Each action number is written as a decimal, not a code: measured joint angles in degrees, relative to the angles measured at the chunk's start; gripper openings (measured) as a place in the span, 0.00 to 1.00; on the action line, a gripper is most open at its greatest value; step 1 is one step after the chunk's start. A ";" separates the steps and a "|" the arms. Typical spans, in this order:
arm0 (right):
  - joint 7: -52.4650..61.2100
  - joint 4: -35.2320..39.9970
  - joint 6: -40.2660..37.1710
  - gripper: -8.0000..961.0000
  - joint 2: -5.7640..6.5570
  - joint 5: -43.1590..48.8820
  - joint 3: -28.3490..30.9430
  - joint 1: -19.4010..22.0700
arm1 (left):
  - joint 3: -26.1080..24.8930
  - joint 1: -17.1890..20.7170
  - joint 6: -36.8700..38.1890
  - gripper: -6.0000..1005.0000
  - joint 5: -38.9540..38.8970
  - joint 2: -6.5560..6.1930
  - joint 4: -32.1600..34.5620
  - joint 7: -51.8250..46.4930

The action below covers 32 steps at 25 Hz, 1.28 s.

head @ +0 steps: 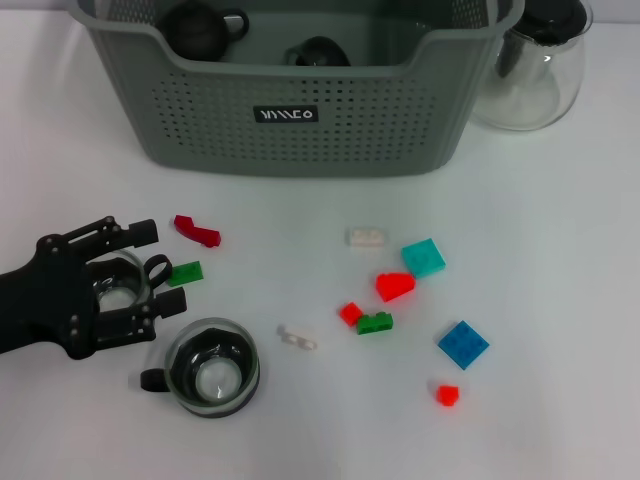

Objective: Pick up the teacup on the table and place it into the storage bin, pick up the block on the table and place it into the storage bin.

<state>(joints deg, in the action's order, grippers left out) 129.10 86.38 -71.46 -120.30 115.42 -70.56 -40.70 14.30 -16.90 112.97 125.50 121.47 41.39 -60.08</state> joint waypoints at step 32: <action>24.14 -56.79 22.29 0.06 0.25 42.71 -0.59 -32.06 | -0.14 -1.06 -0.43 0.84 -0.08 0.12 -1.41 -0.39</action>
<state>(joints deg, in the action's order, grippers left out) 153.24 29.58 -49.17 -120.06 158.13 -71.15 -72.76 14.16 -17.97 112.54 125.42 121.59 39.98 -60.47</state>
